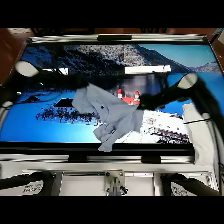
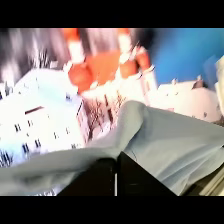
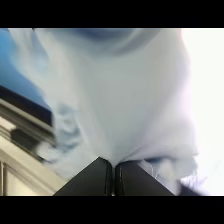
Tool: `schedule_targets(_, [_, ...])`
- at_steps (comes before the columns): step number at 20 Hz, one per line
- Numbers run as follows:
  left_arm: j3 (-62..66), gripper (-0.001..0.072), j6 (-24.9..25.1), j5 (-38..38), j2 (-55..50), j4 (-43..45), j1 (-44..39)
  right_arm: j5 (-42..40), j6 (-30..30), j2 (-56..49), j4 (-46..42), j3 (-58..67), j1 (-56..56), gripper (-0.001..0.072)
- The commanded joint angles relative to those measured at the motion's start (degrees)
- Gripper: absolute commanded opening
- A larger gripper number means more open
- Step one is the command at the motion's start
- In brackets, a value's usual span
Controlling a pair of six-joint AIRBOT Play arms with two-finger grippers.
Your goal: Fold the shirts.
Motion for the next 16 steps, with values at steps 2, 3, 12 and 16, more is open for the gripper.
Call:
schedule_targets(2, [20.0,0.003,3.7,3.1,12.7,-0.1,4.9,-9.1,-2.7,12.8,-2.0,23.1,-0.5,0.0064])
schedule_targets(3, [23.6,0.0031,3.7,5.1,15.6,-0.1,6.2,-12.0,-2.4,15.6,-2.6,27.0,-0.5,0.0064])
schedule_targets(12, [28.1,0.0031,-7.9,-7.3,29.7,12.2,10.4,-13.1,1.3,29.4,-3.5,32.1,-0.5,0.0064])
schedule_targets(16, [25.9,0.0031,-9.2,-23.7,28.8,16.6,10.4,-14.6,1.3,26.1,-11.4,32.1,-0.5,0.0065])
